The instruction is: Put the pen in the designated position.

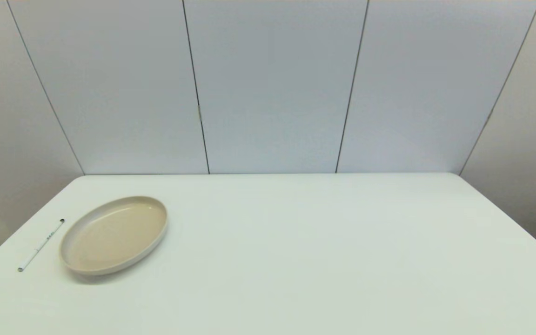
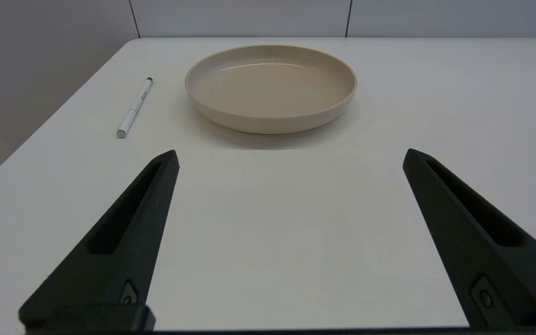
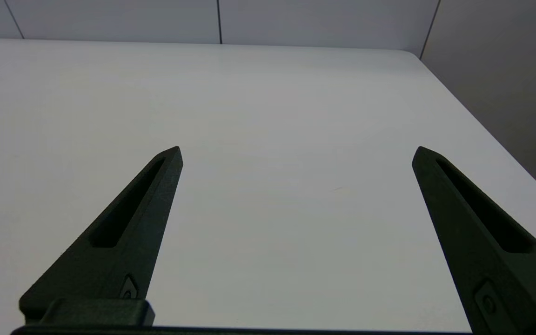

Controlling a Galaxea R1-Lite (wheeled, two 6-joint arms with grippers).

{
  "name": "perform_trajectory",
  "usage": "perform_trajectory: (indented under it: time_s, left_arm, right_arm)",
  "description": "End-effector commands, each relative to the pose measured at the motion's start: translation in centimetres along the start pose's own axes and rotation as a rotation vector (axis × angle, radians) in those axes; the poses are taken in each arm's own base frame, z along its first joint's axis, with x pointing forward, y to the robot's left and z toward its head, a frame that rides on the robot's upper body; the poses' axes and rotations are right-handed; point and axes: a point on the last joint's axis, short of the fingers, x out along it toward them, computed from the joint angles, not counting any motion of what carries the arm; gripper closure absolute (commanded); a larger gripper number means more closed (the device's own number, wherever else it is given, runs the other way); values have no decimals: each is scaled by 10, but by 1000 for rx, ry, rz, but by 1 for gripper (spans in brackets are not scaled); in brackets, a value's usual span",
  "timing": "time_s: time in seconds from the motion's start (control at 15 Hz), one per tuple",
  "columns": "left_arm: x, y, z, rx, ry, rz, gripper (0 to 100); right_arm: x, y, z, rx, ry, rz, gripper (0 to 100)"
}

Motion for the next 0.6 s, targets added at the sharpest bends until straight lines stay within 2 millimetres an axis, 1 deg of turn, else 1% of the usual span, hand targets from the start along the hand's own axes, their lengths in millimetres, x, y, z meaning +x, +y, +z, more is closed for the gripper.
perform_trajectory:
  time_s: [0.07, 0.6]
  left_arm:
    - [0, 0, 0, 0, -2, 0, 0]
    - [0, 0, 0, 0, -2, 1, 0]
  right_arm:
    - [0, 0, 0, 0, 0, 0, 0]
    - [0, 0, 0, -5, -1, 0, 0]
